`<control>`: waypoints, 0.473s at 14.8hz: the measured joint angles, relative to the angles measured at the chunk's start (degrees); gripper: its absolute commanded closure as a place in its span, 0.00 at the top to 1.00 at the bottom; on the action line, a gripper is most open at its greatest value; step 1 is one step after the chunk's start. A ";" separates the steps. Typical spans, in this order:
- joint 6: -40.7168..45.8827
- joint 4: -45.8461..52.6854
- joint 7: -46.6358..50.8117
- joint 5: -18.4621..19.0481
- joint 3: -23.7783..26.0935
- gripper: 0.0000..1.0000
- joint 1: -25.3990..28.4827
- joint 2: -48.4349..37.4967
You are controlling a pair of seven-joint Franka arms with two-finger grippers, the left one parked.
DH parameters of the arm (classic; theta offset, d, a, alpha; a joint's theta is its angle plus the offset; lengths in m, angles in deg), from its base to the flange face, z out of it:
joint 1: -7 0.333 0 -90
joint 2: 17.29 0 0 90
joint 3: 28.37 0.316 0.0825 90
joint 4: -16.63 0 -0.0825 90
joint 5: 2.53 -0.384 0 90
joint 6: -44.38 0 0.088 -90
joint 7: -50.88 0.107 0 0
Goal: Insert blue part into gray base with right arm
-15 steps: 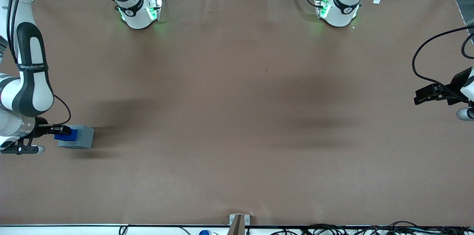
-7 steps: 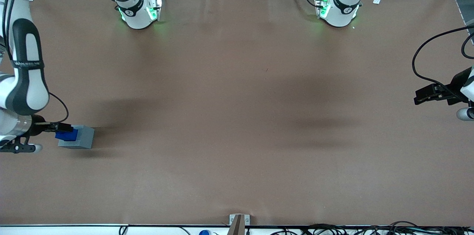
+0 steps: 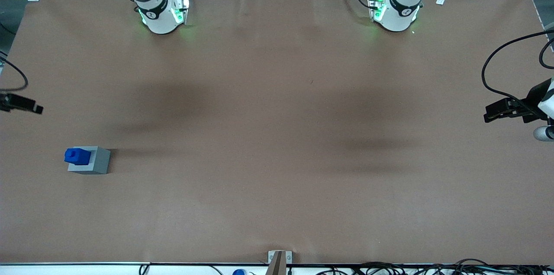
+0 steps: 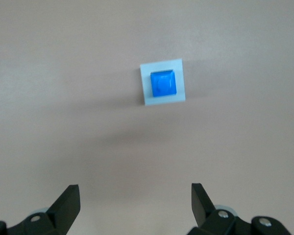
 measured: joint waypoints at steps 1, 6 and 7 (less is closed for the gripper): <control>1.67 -0.07 0.67 0.00 0.04 1.00 0.21 -1.90; 8.42 -0.25 4.68 4.38 0.27 1.00 5.63 -9.88; 9.10 -0.48 5.64 5.37 0.42 1.00 7.28 -11.45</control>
